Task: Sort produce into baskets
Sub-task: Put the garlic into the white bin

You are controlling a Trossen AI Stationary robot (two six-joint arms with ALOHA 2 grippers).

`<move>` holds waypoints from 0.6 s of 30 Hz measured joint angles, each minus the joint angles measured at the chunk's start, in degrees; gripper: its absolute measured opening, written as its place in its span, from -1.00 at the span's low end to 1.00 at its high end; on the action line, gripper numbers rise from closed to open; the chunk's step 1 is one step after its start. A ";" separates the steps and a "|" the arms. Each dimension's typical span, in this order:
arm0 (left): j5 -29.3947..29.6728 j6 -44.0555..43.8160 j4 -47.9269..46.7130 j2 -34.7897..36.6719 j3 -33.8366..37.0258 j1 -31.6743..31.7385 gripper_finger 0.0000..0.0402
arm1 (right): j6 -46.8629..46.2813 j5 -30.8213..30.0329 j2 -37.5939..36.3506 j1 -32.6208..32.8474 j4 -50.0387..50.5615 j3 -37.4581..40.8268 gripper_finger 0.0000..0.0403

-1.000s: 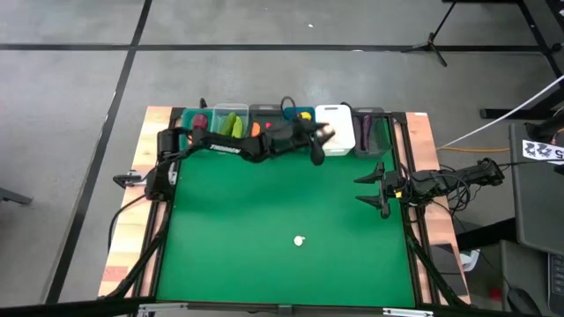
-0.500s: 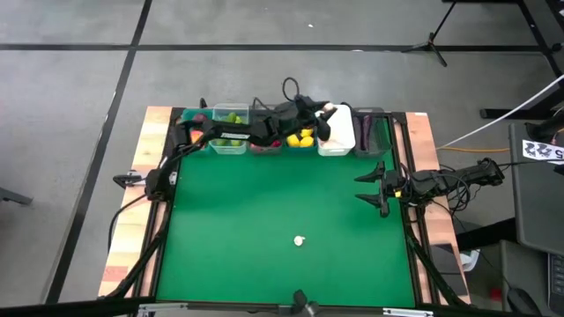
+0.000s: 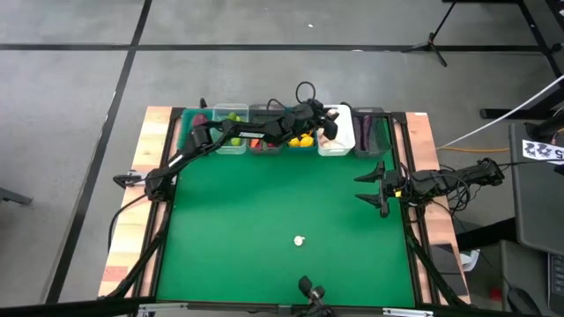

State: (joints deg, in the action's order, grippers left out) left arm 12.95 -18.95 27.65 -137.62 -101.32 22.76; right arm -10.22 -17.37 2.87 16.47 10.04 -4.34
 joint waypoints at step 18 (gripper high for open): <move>-5.63 3.92 -2.12 -1.32 -0.13 0.66 -0.09 | -0.08 0.01 0.00 0.00 0.00 0.01 0.33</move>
State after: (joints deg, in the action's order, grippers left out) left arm 7.32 -15.03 25.53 -138.93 -101.45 23.42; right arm -10.29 -17.35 2.87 16.47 10.04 -4.33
